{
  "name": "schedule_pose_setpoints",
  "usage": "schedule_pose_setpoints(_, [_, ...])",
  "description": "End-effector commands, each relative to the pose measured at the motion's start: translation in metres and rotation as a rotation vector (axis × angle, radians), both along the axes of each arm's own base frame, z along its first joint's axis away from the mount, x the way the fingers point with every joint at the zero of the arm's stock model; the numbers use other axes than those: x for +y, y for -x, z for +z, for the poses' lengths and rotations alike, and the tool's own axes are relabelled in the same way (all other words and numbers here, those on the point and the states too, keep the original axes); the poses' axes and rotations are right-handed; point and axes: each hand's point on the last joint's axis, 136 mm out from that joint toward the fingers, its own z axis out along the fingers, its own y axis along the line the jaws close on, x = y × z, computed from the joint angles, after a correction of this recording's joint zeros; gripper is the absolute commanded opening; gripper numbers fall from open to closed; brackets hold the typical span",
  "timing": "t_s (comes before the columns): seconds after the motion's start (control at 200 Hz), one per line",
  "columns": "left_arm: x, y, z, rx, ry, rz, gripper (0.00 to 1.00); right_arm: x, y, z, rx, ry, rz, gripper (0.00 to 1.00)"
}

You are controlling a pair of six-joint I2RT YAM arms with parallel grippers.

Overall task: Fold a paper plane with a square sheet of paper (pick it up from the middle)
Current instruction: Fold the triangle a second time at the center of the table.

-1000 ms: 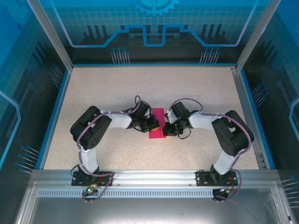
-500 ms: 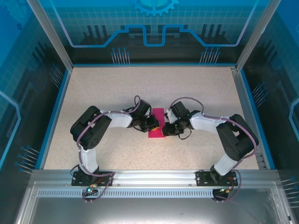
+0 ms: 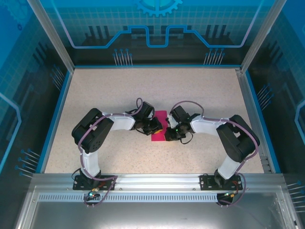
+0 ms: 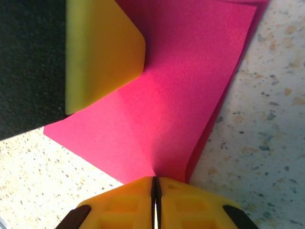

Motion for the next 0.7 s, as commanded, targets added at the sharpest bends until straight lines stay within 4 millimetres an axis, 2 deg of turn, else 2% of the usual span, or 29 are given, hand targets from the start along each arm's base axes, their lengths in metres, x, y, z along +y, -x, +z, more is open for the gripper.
schedule_pose_setpoints(0.0, [0.009, 0.007, -0.018, 0.053, -0.072, 0.015, 0.15, -0.009, 0.006, -0.004, 0.013, 0.058, 0.004, 0.11])
schedule_pose_setpoints(0.21, [0.009, 0.008, -0.018, 0.053, -0.075, 0.01, 0.15, -0.005, 0.013, -0.004, 0.057, 0.006, 0.007, 0.11])
schedule_pose_setpoints(0.405, [0.01, 0.009, -0.018, 0.051, -0.074, 0.006, 0.14, 0.013, -0.005, 0.029, 0.011, -0.135, -0.009, 0.12])
schedule_pose_setpoints(0.695, [0.009, 0.01, -0.019, 0.053, -0.07, 0.003, 0.14, 0.009, -0.006, 0.01, 0.043, -0.089, -0.016, 0.11])
